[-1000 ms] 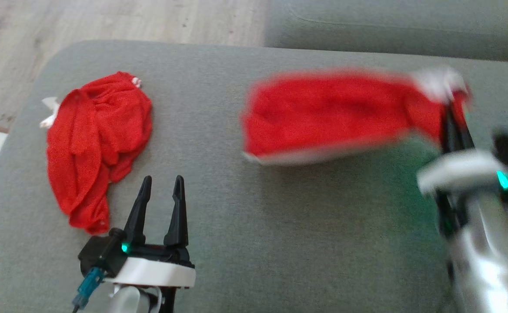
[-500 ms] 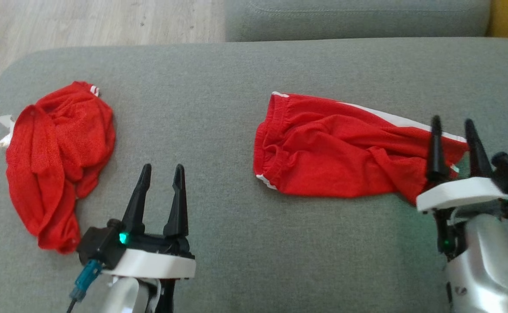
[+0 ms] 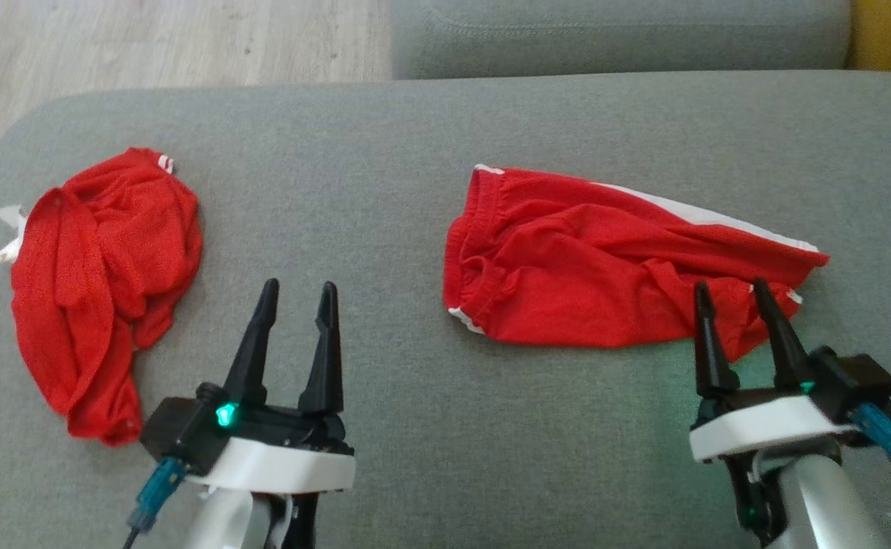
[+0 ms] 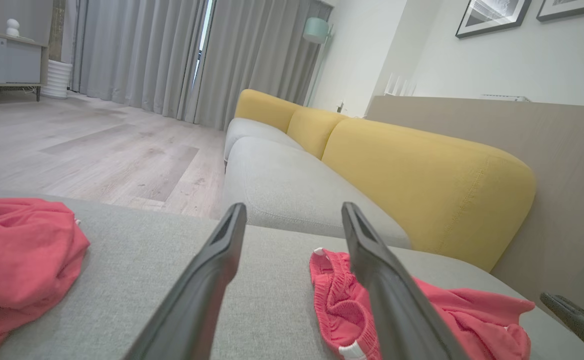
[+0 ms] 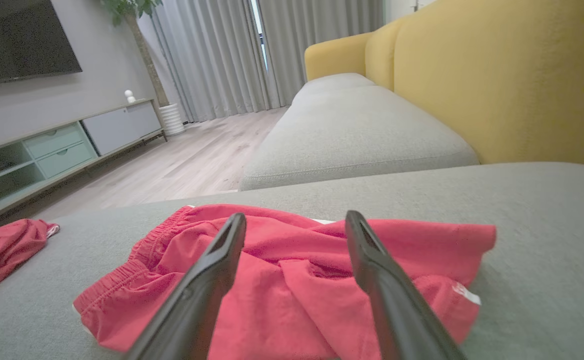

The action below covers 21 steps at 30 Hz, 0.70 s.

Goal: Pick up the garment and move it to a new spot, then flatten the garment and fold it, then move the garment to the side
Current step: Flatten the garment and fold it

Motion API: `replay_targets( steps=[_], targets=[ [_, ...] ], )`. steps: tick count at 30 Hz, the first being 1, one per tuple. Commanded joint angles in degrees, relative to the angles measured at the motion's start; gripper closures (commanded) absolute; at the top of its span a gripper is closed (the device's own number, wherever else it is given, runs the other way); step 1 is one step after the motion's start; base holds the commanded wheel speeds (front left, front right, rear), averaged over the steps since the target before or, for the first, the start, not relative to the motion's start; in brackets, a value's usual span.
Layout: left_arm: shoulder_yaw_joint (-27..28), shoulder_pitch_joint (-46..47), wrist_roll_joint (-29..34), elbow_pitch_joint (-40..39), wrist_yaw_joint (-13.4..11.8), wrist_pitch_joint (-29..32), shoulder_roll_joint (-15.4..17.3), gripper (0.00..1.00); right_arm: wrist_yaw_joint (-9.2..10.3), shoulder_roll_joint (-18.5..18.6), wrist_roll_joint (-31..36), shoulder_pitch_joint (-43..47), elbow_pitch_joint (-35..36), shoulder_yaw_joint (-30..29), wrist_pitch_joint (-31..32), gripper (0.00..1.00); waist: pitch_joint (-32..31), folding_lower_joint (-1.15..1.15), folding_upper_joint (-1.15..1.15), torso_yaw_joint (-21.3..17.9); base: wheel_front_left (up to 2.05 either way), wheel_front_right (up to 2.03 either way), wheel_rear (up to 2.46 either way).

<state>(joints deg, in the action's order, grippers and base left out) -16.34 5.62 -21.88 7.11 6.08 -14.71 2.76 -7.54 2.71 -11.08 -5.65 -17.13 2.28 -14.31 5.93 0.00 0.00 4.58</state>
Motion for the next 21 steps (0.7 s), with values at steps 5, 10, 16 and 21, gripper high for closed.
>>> replay_targets(
  steps=[5,10,16,21],
  targets=[
    [0.05,2.60,-0.64,-1.60,0.36,-0.29,0.12,0.00,0.05,0.41,4.27,-7.24,1.89,3.01,2.68,0.00,2.58,0.00,0.00,2.57,0.00,0.00,0.00],
    [-2.22,4.23,-1.61,-0.88,0.27,-0.29,0.12,0.00,0.05,4.21,6.10,-16.47,-2.25,6.21,10.95,0.00,5.73,0.00,0.00,6.10,0.00,0.00,0.00],
    [-3.67,5.79,-3.63,0.77,-0.54,-0.29,0.11,0.00,0.05,10.63,4.05,-26.43,-13.46,10.07,21.95,0.00,7.78,0.00,0.00,10.93,0.00,0.00,0.00],
    [-4.57,6.04,-4.89,0.71,-0.95,-0.29,0.11,0.00,0.05,15.89,0.04,-31.06,-21.48,16.25,27.65,0.00,8.75,0.00,0.00,13.71,0.00,0.00,0.00]
  ],
)
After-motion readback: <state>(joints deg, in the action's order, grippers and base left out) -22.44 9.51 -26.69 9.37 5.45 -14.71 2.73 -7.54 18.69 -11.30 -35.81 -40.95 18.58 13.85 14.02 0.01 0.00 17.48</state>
